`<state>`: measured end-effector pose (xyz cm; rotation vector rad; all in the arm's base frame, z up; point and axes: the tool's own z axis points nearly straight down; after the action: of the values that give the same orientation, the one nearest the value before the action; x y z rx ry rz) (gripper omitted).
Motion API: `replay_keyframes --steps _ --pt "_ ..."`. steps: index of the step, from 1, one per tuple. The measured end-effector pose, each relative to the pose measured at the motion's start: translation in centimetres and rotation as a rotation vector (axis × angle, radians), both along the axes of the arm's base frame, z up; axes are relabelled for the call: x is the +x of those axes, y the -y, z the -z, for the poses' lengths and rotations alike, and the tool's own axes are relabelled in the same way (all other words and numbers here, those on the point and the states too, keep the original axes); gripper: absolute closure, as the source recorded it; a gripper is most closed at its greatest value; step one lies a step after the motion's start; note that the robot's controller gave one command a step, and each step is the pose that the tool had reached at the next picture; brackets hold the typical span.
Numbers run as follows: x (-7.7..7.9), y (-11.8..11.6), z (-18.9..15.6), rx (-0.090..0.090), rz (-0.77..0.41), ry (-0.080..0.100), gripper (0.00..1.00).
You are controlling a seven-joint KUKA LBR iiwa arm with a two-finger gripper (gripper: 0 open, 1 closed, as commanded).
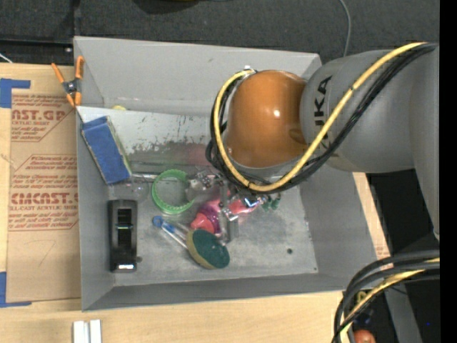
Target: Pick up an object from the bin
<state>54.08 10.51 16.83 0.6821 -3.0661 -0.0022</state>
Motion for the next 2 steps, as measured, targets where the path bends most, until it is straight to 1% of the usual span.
replay_keyframes --steps 1,2 --pt "0.0 1.5 1.6 0.004 0.059 0.007 0.0" --pt "-0.8 2.4 -5.1 0.004 0.008 0.011 0.0"
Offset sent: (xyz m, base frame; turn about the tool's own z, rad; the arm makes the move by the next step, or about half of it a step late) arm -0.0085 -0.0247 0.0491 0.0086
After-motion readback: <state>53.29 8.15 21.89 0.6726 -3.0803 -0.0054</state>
